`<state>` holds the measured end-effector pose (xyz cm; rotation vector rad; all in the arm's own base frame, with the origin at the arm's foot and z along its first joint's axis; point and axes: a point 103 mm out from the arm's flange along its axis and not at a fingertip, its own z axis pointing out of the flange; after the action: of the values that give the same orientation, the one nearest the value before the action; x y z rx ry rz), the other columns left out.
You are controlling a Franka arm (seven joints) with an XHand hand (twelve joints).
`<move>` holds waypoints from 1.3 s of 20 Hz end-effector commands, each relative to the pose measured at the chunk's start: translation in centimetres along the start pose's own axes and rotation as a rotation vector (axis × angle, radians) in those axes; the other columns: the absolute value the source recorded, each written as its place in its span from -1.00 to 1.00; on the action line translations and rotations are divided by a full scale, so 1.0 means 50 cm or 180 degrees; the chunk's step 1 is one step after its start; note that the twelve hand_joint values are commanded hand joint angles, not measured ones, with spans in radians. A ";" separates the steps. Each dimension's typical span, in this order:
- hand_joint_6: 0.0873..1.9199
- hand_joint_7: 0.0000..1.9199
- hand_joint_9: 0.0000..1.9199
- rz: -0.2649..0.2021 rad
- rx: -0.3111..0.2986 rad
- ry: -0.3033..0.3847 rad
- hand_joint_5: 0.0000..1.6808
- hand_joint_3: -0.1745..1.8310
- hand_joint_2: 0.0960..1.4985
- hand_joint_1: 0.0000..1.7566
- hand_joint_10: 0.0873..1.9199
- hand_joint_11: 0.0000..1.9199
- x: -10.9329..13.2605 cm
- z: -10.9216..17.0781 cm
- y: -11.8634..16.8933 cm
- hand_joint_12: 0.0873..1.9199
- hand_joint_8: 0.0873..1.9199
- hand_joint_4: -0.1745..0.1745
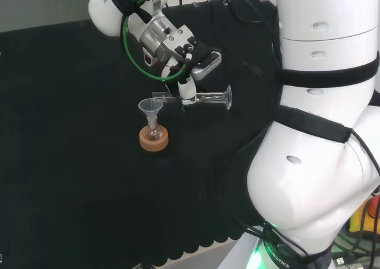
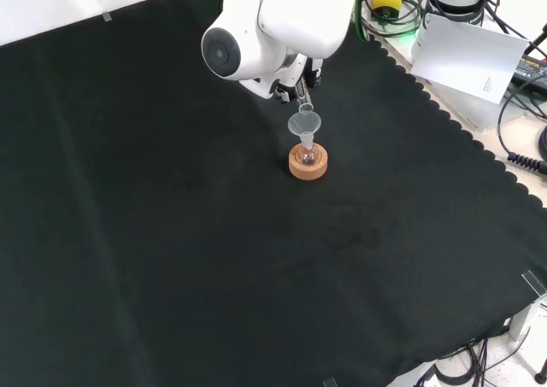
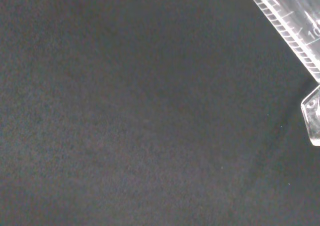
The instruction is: Pour the water from the graduated cylinder into the round-bottom flask.
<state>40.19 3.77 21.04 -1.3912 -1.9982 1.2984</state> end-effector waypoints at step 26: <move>-0.16 0.15 0.57 0.0257 0.0119 -0.0276 0.27 -0.83 0.39 0.45 -1.00 0.38 -0.001 -0.011 -0.024 -0.34 -0.18 -1.00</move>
<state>39.96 3.91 22.30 -1.4314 -1.9842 1.4294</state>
